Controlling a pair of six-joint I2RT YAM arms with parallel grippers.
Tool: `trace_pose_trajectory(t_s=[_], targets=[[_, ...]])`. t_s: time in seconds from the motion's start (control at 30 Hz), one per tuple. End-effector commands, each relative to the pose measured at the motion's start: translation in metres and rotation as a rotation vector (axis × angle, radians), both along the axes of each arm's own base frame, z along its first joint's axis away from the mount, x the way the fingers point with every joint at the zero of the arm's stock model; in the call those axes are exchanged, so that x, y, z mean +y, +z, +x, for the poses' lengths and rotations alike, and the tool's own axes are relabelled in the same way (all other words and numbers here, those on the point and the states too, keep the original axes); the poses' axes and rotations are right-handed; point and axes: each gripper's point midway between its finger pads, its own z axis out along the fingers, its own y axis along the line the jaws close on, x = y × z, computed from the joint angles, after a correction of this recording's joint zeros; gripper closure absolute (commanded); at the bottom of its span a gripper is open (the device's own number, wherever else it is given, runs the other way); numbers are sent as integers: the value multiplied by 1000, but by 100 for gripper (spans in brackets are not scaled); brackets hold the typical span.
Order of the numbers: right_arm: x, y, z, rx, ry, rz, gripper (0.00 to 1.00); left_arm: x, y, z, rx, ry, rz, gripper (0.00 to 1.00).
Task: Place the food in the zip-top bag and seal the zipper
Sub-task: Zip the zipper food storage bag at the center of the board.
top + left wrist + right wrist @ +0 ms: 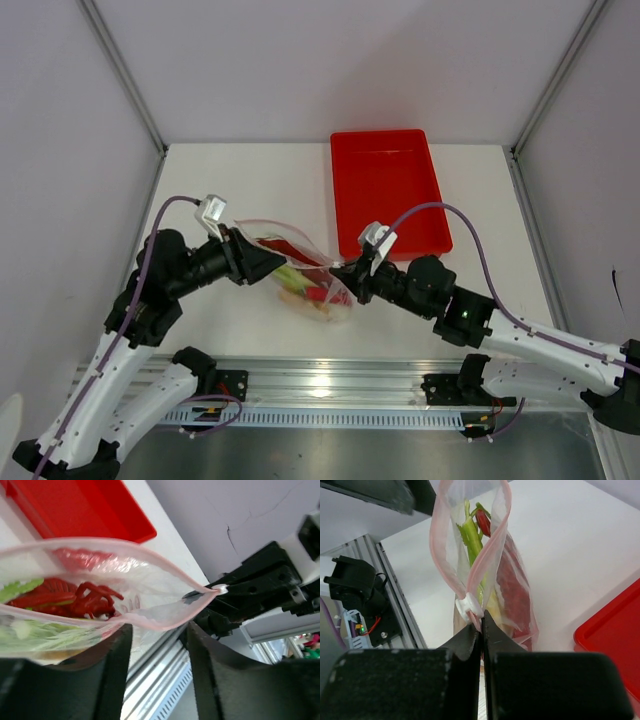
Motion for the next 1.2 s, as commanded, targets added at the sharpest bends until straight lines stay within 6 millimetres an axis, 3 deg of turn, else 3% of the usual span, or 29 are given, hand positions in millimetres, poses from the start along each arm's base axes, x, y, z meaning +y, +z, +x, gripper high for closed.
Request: trace_pose_trajectory(t_s=[0.0,0.1,0.23,0.33,0.47,0.6,0.63,0.93,1.03,1.17], targets=[[2,13,-6,63,59,64,100,4,60,-3,-271,-18,-42,47],[2,7,-1,115,55,73,100,-5,89,-11,-376,-99,-65,42],[6,5,-7,165,109,81,100,-25,109,-23,-516,-233,-47,32],[8,3,-7,210,138,73,100,-46,111,-28,-582,-325,3,30],[11,4,-4,243,151,56,100,-71,99,-26,-665,-415,91,30],[8,5,-5,277,158,28,100,-80,85,-27,-773,-491,183,28],[7,7,-4,277,158,31,100,-80,73,-26,-734,-513,221,29],[7,17,-6,276,207,41,100,-95,64,-18,-715,-592,260,33],[5,18,-6,268,211,47,100,-101,57,-17,-677,-625,274,41],[2,19,-5,270,215,61,100,-105,54,-25,-651,-696,257,42]])
